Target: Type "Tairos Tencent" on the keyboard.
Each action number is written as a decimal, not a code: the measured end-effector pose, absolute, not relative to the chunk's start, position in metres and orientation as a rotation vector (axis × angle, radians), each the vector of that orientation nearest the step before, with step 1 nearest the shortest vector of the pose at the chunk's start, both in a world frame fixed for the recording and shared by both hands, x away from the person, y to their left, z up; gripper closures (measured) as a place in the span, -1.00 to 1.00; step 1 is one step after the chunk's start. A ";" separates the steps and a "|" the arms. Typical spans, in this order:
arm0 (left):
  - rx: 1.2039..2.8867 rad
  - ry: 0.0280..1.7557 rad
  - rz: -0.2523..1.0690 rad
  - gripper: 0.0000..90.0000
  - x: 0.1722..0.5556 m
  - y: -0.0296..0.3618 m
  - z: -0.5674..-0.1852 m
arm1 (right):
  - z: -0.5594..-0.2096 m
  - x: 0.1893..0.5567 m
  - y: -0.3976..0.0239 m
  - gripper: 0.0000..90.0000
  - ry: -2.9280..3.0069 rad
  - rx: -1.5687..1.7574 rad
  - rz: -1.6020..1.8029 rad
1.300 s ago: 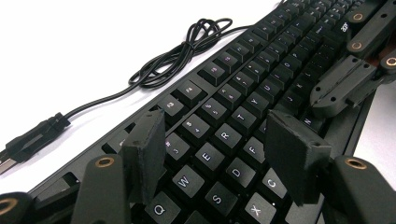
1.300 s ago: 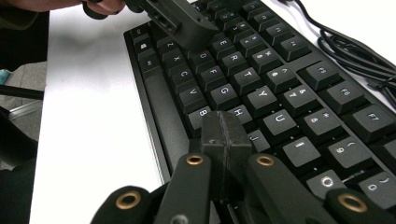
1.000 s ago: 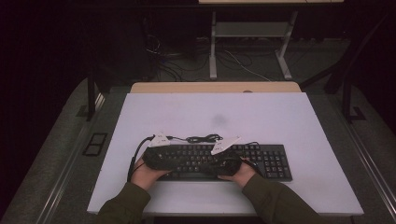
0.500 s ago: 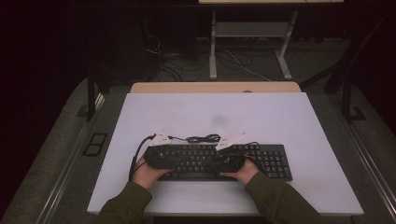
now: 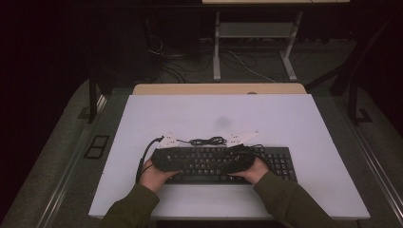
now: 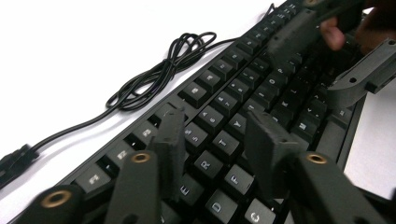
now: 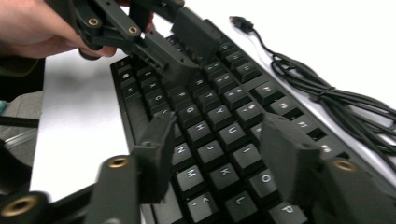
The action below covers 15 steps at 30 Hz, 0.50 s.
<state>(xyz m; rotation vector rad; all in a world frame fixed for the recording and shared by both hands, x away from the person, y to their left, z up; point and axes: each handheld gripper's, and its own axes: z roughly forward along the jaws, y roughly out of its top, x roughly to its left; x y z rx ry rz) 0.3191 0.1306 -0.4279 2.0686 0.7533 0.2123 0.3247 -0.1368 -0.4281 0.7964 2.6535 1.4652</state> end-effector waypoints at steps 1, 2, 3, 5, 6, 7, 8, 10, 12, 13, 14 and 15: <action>2.072 0.746 0.211 0.36 0.319 0.130 -0.428 | -0.428 0.325 -0.138 -0.08 2.647 0.802 1.465; 2.069 0.746 0.209 0.40 0.319 0.129 -0.428 | -0.428 0.326 -0.138 -0.12 2.639 0.806 1.468; 2.073 0.741 0.205 0.44 0.320 0.128 -0.428 | -0.428 0.326 -0.139 -0.16 2.631 0.813 1.473; 2.081 0.727 0.198 0.54 0.320 0.126 -0.429 | -0.428 0.328 -0.141 -0.22 2.616 0.828 1.476; 2.083 0.727 0.198 0.59 0.320 0.124 -0.429 | -0.428 0.328 -0.141 -0.25 2.604 0.836 1.476; 2.082 0.721 0.196 0.64 0.321 0.124 -0.429 | -0.428 0.329 -0.142 -0.28 2.598 0.846 1.474; 2.082 0.719 0.194 0.69 0.321 0.123 -0.429 | -0.428 0.330 -0.143 -0.31 2.589 0.843 1.474; 2.087 0.715 0.190 0.78 0.321 0.121 -0.429 | -0.428 0.331 -0.144 -0.35 2.577 0.854 1.469; 2.090 0.718 0.183 0.87 0.321 0.120 -0.429 | -0.428 0.332 -0.145 -0.38 2.563 0.865 1.478; 2.093 0.718 0.179 0.91 0.322 0.119 -0.430 | -0.428 0.332 -0.146 -0.39 2.560 0.867 1.478; 2.096 0.717 0.179 0.95 0.322 0.118 -0.430 | -0.428 0.333 -0.146 -0.40 2.554 0.874 1.481; 2.099 0.719 0.178 0.97 0.322 0.118 -0.431 | -0.428 0.333 -0.147 -0.41 2.548 0.882 1.483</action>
